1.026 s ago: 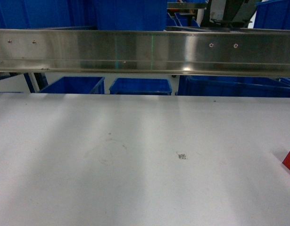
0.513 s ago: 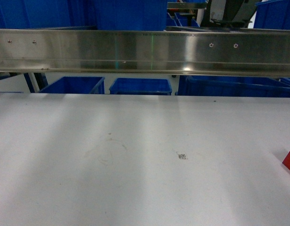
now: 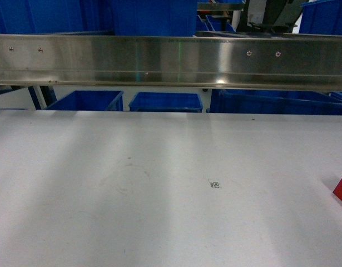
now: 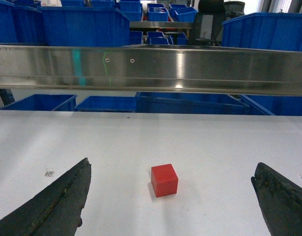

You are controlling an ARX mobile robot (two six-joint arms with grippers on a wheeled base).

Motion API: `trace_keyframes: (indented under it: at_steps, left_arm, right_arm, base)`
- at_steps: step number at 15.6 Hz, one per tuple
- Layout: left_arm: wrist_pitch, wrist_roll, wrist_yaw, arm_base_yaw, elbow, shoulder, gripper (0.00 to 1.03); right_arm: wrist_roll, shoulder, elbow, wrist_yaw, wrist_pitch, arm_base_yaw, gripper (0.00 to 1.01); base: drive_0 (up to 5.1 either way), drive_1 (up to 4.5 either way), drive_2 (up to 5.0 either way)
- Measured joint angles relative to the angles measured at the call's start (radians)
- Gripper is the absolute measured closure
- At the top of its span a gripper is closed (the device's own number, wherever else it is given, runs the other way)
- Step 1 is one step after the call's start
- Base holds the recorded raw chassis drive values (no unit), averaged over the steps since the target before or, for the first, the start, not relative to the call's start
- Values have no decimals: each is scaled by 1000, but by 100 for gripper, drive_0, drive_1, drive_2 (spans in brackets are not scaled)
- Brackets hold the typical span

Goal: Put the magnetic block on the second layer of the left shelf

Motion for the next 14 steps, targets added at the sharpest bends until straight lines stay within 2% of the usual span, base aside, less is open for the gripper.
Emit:
trace_keyframes:
  at_steps: [1,2,3,4,5,6,7,8,10,14]
  left_arm:
    - [0,0,0,0,0,0,5]
    - [0,0,0,0,0,0,5]
    - [0,0,1,0,0,0,5]
    - [0,0,-1,0,0,0,5]
    - [0,0,0,0,0,0,5]
    - [0,0,0,0,0,0,5]
    - [0,0,0,0,0,0,5]
    - [0,0,0,0,0,0,5]
    - [0,0,-1,0,0,0,5]
    - [0,0,-1,0,0,0,5]
  right_arm:
    - [5,35,0,21,62,21,3]
    - [19,175,14,42,201,91,3]
    - [55,417,53,-50,361,97,3]
    - [89,646,130,-101,505,49,3]
    - [116,889,266,-148,644,6,3]
    - [127,1107,419,-192,692,-11,3]
    - [128,1298,533,-264,673,-26,3]
    - [127,1398,563,-281,702,-35,3]
    - [129,1482,569,-274,746,-49,3]
    - [138,1553,558,-261,761,-60,3]
  base:
    - [0,0,0]
    - [0,0,0]
    - [0,0,0]
    - [0,0,0]
    - [0,0,0]
    - [0,0,0]
    - [0,0,0]
    - [0,0,0]
    - [0,0,0]
    - [0,0,0]
